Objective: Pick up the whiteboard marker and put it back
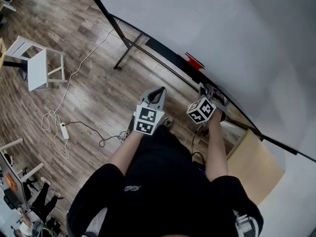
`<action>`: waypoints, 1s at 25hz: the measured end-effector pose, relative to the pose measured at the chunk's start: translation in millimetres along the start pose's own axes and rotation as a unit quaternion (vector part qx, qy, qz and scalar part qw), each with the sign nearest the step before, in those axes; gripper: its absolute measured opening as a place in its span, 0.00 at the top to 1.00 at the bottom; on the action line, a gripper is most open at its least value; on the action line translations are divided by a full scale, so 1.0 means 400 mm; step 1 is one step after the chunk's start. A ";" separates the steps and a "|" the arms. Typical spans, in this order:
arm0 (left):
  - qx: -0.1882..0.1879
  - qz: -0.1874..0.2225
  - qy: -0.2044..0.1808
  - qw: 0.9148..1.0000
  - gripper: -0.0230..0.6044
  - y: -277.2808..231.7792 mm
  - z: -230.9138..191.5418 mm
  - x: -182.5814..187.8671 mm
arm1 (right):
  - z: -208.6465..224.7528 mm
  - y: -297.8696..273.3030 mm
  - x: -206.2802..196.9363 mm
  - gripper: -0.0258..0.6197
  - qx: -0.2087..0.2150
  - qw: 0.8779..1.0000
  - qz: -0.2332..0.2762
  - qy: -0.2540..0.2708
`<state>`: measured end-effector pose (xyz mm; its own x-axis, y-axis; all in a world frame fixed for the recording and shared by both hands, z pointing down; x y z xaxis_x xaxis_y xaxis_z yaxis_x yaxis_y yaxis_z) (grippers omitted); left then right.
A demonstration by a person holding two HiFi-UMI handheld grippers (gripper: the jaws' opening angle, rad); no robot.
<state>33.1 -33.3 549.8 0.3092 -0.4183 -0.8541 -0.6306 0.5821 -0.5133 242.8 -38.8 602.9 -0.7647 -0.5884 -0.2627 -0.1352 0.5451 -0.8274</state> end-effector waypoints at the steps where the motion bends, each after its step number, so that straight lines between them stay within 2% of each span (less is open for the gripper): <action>1: 0.000 0.000 0.000 1.000 0.95 0.000 0.001 -0.001 | -0.003 0.002 -0.001 0.88 -0.001 1.000 0.002 0.000; 8: -0.006 0.005 -0.003 1.000 0.95 0.001 0.017 0.009 | -0.004 0.047 0.012 0.88 -0.009 0.999 0.031 -0.015; 15: -0.011 0.022 -0.017 1.000 0.95 0.001 0.056 0.041 | -0.016 0.127 0.026 0.88 0.000 0.993 0.102 -0.066; 18: 0.000 0.041 -0.021 0.999 0.95 0.016 0.077 0.065 | -0.018 0.176 0.020 0.88 0.011 0.985 0.137 -0.105; 20: 0.003 0.049 -0.025 0.998 0.95 0.026 0.098 0.080 | -0.014 0.212 0.012 0.88 0.026 0.974 0.165 -0.152; 22: 0.001 0.052 -0.027 0.998 0.95 0.039 0.122 0.089 | -0.004 0.258 0.004 0.88 0.039 0.957 0.197 -0.210; 25: 0.002 0.064 -0.033 0.997 0.95 0.052 0.150 0.109 | 0.017 0.332 -0.011 0.88 0.059 0.917 0.251 -0.305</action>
<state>76.1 2.5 496.9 0.2721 -0.2932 -0.9165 -0.6659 0.6302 -0.3993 232.3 32.1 490.9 -0.2134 -0.5245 -0.8242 0.2337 0.7917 -0.5644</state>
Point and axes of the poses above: the fingertips, and each gripper's own axes: y backward along the fingers, z to its right, x out of its top, the point moved 6 cm from there along y, backward along the fingers, and after that the axes turned 7 degrees about -y, right-handed, at the moved point
